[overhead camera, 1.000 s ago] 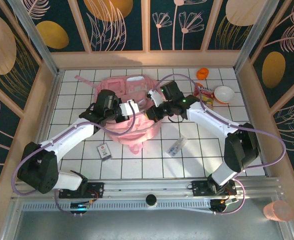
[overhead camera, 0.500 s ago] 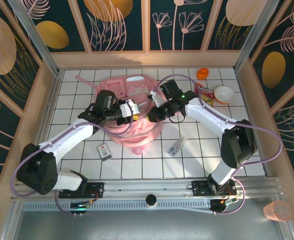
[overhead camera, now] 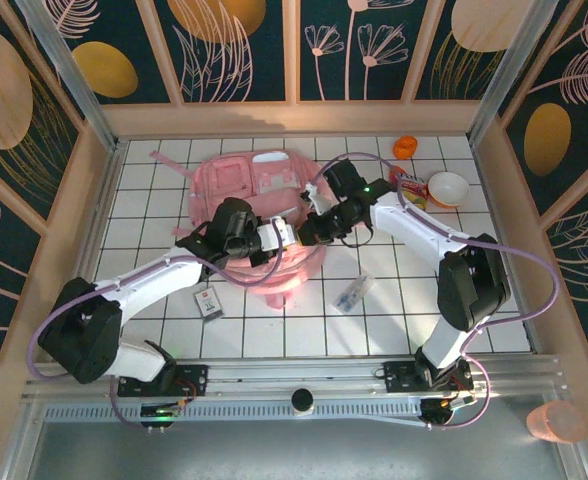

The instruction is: Pack the student bag

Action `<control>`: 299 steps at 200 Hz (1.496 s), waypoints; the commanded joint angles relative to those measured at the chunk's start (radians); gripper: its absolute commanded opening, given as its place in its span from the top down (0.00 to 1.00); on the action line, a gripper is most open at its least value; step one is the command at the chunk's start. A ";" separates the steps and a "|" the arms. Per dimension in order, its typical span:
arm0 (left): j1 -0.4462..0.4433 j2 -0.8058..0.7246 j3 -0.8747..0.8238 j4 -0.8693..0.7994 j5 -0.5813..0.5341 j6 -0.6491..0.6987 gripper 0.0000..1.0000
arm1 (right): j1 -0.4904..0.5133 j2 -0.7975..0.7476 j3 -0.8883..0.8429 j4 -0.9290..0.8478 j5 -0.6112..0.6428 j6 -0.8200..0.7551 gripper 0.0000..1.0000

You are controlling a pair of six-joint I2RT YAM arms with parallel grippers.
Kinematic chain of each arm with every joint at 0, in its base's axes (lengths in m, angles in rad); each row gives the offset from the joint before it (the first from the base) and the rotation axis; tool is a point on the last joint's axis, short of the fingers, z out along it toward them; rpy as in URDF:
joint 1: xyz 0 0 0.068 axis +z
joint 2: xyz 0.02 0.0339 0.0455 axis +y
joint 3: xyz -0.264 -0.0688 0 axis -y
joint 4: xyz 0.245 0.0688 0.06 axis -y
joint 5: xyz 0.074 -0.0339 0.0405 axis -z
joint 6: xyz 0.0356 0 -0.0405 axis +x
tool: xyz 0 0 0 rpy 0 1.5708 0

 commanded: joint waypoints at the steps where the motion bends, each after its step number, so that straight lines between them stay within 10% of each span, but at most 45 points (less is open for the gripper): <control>1: 0.007 0.020 0.014 0.009 -0.083 0.028 1.00 | -0.023 -0.056 -0.028 0.018 0.008 0.017 1.00; 63: 0.006 -0.063 -0.016 -0.105 -0.008 0.101 1.00 | -0.141 -0.106 -0.147 0.108 0.213 0.010 1.00; 100: 0.007 -0.090 -0.018 -0.071 0.011 0.064 1.00 | -0.132 -0.098 -0.125 0.160 0.133 -0.006 1.00; 119: 0.006 -0.093 -0.023 0.022 0.045 -0.007 0.59 | -0.090 -0.104 -0.107 0.163 0.074 -0.024 1.00; 173: -0.041 0.027 0.026 0.093 -0.046 -0.053 0.23 | 0.012 -0.159 -0.105 0.165 0.035 0.031 1.00; 203: -0.045 0.099 0.016 0.106 -0.115 -0.017 0.32 | 0.038 -0.196 -0.128 0.187 0.005 0.061 1.00; 236: -0.045 0.070 -0.005 0.100 -0.162 0.010 1.00 | 0.005 -0.208 -0.169 0.160 0.110 0.058 1.00; 299: -0.044 -0.081 -0.072 0.008 -0.042 0.091 1.00 | -0.125 -0.162 -0.258 0.251 0.349 0.086 1.00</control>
